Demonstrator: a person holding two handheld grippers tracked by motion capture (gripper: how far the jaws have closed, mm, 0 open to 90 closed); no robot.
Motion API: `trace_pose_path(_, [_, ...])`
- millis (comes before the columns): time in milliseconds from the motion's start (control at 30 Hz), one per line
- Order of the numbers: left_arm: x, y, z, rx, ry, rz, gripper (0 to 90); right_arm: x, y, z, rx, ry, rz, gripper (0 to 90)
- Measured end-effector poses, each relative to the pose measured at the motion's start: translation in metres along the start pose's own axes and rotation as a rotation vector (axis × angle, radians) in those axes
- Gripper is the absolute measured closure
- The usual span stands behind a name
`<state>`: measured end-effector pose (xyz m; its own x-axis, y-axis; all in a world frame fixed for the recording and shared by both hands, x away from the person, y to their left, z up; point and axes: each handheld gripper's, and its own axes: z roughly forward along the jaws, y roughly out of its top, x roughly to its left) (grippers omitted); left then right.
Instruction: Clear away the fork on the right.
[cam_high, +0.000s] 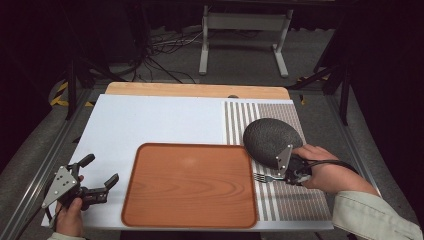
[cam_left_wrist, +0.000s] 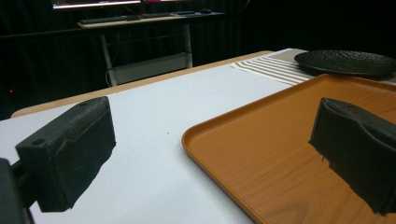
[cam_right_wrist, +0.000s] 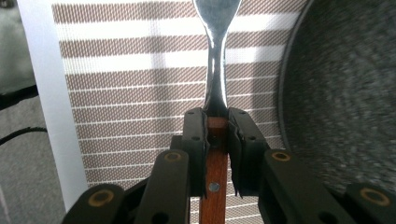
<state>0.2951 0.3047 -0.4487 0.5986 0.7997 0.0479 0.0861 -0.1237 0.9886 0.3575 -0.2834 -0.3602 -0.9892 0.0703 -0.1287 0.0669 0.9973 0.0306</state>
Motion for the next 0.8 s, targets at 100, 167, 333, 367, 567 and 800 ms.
trace_pose_path(100, [0.000, 0.000, 0.000, 0.000, 0.001, 0.001, 0.8, -0.002, 0.003, -0.007, -0.015, -0.010, 0.011, 78.6])
trace_pose_path(167, [0.000, 0.000, 0.000, 0.000, 0.001, 0.003, 0.8, -0.003, 0.005, -0.012, -0.025, -0.020, 0.011, 78.5])
trace_pose_path(333, [0.000, 0.000, -0.001, -0.002, 0.003, 0.000, 0.8, -0.004, 0.011, -0.018, -0.050, -0.034, 0.017, 78.6])
trace_pose_path(367, [0.000, 0.000, -0.001, -0.002, 0.003, 0.000, 0.8, -0.004, 0.013, -0.020, -0.055, -0.039, 0.018, 78.6])
trace_pose_path(567, [0.000, 0.000, -0.001, 0.001, -0.001, 0.005, 0.8, -0.007, 0.029, -0.030, -0.104, -0.043, 0.037, 78.6])
trace_pose_path(800, [0.001, 0.000, -0.002, -0.002, 0.000, 0.003, 0.8, -0.008, 0.049, -0.039, -0.159, -0.055, 0.088, 78.6])
